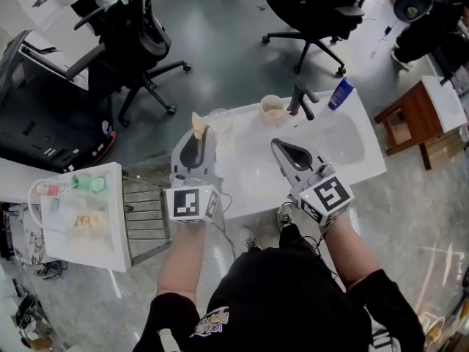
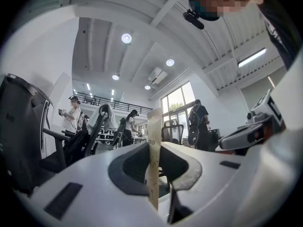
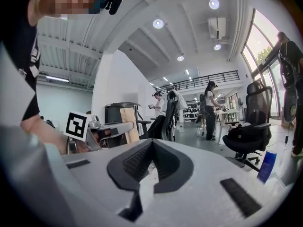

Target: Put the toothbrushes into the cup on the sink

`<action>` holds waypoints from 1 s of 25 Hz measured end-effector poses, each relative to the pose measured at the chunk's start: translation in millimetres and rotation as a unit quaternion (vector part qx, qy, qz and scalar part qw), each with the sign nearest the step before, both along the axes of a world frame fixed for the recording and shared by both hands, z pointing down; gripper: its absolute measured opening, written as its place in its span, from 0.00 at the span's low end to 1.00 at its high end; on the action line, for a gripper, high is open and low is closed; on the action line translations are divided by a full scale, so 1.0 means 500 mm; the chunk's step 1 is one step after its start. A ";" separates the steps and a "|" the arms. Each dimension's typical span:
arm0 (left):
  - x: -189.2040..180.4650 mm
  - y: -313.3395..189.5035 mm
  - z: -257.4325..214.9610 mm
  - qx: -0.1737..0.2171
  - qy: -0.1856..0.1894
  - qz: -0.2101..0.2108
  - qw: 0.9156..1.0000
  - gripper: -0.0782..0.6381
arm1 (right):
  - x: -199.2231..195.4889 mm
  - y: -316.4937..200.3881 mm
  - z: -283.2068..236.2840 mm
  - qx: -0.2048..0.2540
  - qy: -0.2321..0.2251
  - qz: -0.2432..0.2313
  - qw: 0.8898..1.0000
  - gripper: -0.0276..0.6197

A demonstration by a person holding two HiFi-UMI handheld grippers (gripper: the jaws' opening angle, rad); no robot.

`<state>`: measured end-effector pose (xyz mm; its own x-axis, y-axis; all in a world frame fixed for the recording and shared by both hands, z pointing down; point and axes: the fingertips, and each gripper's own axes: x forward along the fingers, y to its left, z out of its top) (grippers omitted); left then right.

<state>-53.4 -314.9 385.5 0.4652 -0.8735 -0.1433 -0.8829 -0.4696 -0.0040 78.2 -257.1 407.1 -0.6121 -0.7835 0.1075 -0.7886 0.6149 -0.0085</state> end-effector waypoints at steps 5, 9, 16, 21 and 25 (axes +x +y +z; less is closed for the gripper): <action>-0.001 -0.065 0.037 0.002 0.005 -0.008 1.000 0.18 | 0.009 -0.021 0.038 -0.023 0.004 -0.006 1.000 0.05; -0.006 -0.113 0.078 -0.007 0.014 -0.020 1.000 0.18 | 0.015 -0.037 0.065 -0.036 0.008 -0.008 0.999 0.05; 0.007 -0.185 0.138 -0.032 0.017 -0.022 0.999 0.18 | 0.013 -0.062 0.101 -0.060 0.013 -0.017 0.998 0.05; 0.007 -0.213 0.185 -0.053 0.019 -0.021 0.998 0.18 | 0.006 -0.080 0.117 -0.069 0.013 -0.020 0.997 0.05; 0.003 -0.218 0.229 -0.079 0.028 -0.028 0.996 0.18 | 0.006 -0.086 0.127 -0.074 0.012 -0.024 0.997 0.05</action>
<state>-52.0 -423.9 500.1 0.4111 -0.9112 -0.0268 -0.9040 -0.4113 0.1164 81.2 -300.0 470.6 -0.6444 -0.7278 0.2345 -0.7593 0.6454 -0.0835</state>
